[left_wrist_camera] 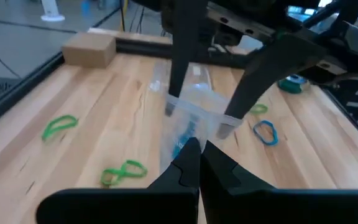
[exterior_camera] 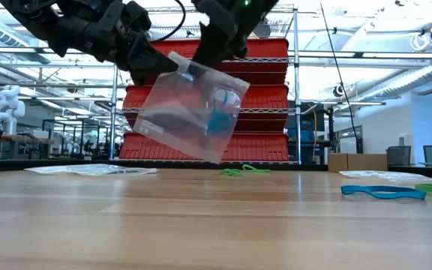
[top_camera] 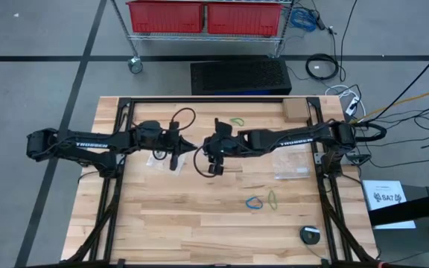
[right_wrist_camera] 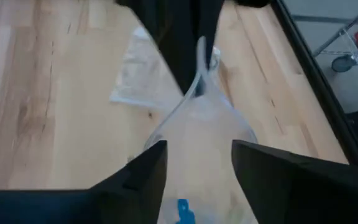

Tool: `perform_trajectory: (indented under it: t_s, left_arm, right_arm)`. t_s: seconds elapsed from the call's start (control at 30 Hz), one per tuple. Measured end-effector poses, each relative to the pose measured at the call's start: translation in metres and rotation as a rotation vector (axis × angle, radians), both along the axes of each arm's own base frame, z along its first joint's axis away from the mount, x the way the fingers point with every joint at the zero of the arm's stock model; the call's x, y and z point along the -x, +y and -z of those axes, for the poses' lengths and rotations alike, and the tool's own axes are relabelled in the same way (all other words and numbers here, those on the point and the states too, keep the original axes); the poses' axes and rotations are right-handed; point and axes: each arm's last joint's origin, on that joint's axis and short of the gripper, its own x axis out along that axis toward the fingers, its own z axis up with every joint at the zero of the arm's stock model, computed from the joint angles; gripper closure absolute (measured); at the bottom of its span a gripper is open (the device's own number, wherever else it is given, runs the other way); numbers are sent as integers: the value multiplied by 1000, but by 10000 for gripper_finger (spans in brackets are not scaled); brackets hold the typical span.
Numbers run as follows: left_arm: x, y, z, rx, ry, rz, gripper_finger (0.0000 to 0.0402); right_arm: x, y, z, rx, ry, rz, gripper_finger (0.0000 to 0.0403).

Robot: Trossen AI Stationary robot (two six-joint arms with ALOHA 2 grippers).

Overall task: Sort rubber bands
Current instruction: Put the blue rubber band into the bottom left transparent zip bag

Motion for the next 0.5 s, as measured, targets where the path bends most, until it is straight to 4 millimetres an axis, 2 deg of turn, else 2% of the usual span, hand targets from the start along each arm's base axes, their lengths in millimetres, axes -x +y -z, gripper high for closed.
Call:
perform_trajectory:
  t_s: [0.2, 0.33, 0.5]
  left_arm:
    - [3, 1, 6, -5, -26, -8, 400]
    - [7, 1, 14, 0, -76, -13, 400]
    - [11, -1, 19, 5, -115, -10, 400]
  right_arm:
    - [10, 8, -26, -3, 142, -35, 206]
    - [25, 19, -36, -106, 294, -92, 196]
    - [42, 42, -28, -228, 454, -142, 195]
